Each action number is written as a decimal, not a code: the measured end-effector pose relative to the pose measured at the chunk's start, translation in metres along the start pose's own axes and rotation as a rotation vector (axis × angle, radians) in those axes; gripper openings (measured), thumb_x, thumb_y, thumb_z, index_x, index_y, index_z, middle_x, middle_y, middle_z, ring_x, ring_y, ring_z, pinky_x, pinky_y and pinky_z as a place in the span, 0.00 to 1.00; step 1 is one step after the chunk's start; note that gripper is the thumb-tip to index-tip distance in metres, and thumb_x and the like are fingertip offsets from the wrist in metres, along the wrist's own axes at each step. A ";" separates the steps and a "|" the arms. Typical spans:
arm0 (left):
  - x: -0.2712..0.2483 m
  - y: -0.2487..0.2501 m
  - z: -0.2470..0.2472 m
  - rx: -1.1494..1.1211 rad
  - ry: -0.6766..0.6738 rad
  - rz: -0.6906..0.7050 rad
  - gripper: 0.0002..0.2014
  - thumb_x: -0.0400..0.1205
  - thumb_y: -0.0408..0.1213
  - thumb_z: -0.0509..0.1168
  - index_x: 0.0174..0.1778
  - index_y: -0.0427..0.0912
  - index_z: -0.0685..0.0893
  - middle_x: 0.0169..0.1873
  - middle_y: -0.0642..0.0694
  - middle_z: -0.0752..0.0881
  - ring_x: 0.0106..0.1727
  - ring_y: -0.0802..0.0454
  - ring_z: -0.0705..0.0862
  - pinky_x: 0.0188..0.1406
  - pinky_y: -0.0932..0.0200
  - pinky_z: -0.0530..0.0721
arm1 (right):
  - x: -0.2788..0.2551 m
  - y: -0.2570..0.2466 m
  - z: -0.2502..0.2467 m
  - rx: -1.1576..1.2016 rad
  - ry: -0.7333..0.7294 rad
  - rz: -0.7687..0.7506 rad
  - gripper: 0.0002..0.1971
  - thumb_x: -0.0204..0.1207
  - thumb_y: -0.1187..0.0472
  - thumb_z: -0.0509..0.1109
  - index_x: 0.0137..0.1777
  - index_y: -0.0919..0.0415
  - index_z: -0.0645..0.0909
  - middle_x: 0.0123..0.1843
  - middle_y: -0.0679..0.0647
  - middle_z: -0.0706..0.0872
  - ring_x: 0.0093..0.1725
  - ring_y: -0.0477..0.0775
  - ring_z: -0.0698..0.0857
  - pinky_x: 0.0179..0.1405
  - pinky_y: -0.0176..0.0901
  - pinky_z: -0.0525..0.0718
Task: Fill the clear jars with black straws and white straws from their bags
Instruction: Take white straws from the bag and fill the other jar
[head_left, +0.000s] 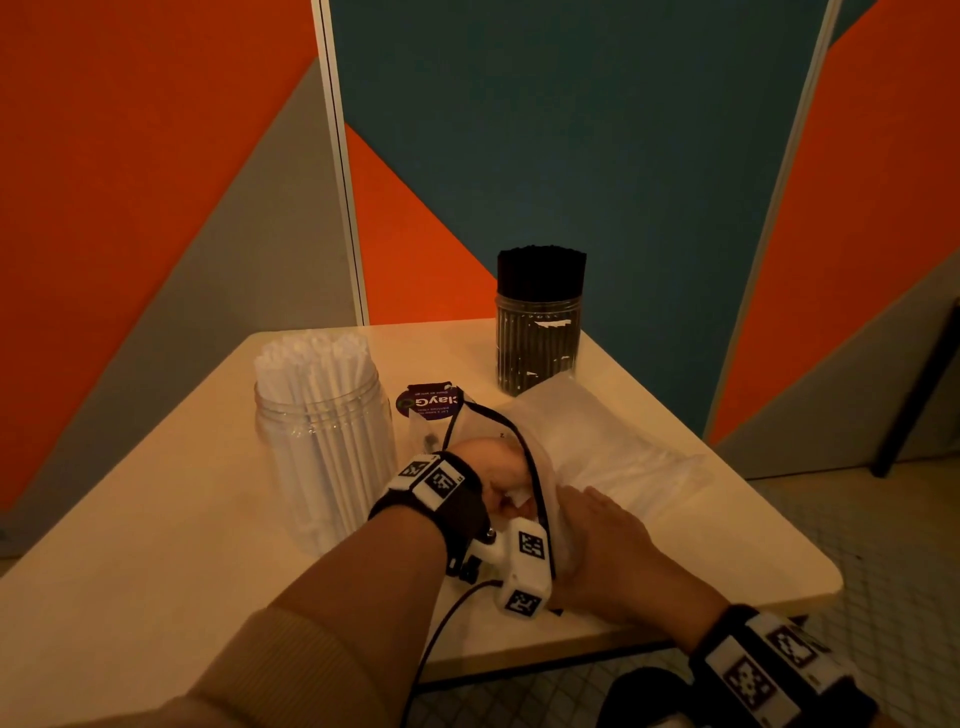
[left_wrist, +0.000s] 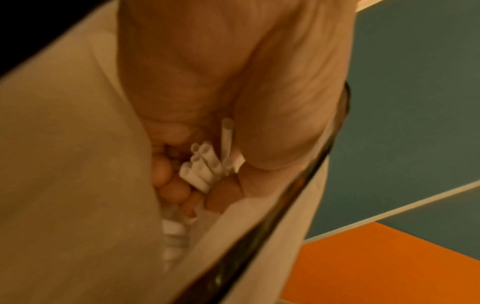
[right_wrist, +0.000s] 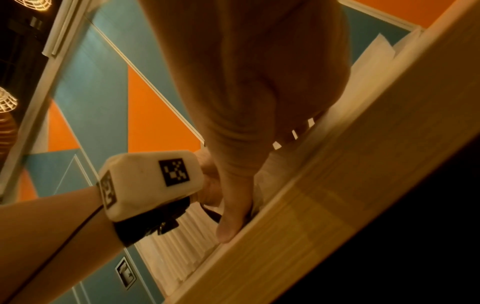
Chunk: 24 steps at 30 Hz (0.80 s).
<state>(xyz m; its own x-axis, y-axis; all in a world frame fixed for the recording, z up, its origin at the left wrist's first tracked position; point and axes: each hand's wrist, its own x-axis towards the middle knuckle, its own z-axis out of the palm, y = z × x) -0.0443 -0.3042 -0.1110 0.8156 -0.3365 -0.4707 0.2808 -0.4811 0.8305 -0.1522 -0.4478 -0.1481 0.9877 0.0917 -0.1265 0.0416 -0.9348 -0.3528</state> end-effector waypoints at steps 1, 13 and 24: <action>0.000 0.000 0.001 -0.041 -0.026 0.009 0.12 0.83 0.22 0.60 0.36 0.38 0.75 0.35 0.41 0.79 0.36 0.48 0.81 0.56 0.48 0.85 | 0.001 0.000 -0.001 -0.009 -0.011 0.004 0.77 0.39 0.15 0.63 0.89 0.49 0.41 0.91 0.50 0.49 0.89 0.56 0.45 0.88 0.55 0.48; -0.017 -0.007 0.004 0.307 -0.060 0.103 0.16 0.87 0.38 0.58 0.32 0.40 0.78 0.25 0.44 0.76 0.20 0.52 0.72 0.21 0.61 0.69 | 0.000 -0.003 -0.002 0.017 -0.009 0.021 0.75 0.47 0.17 0.72 0.89 0.47 0.38 0.90 0.47 0.51 0.89 0.54 0.47 0.87 0.54 0.50; -0.060 -0.021 -0.011 0.408 0.065 0.262 0.06 0.85 0.45 0.64 0.50 0.47 0.78 0.31 0.48 0.77 0.26 0.55 0.74 0.24 0.62 0.72 | -0.003 -0.007 -0.006 0.008 -0.009 0.041 0.74 0.45 0.18 0.74 0.89 0.46 0.44 0.89 0.47 0.57 0.87 0.54 0.54 0.86 0.54 0.56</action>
<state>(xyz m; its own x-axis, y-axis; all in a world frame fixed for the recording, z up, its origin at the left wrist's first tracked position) -0.0938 -0.2650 -0.0964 0.8661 -0.4431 -0.2311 -0.1486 -0.6698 0.7275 -0.1545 -0.4434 -0.1399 0.9871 0.0562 -0.1498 -0.0005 -0.9351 -0.3543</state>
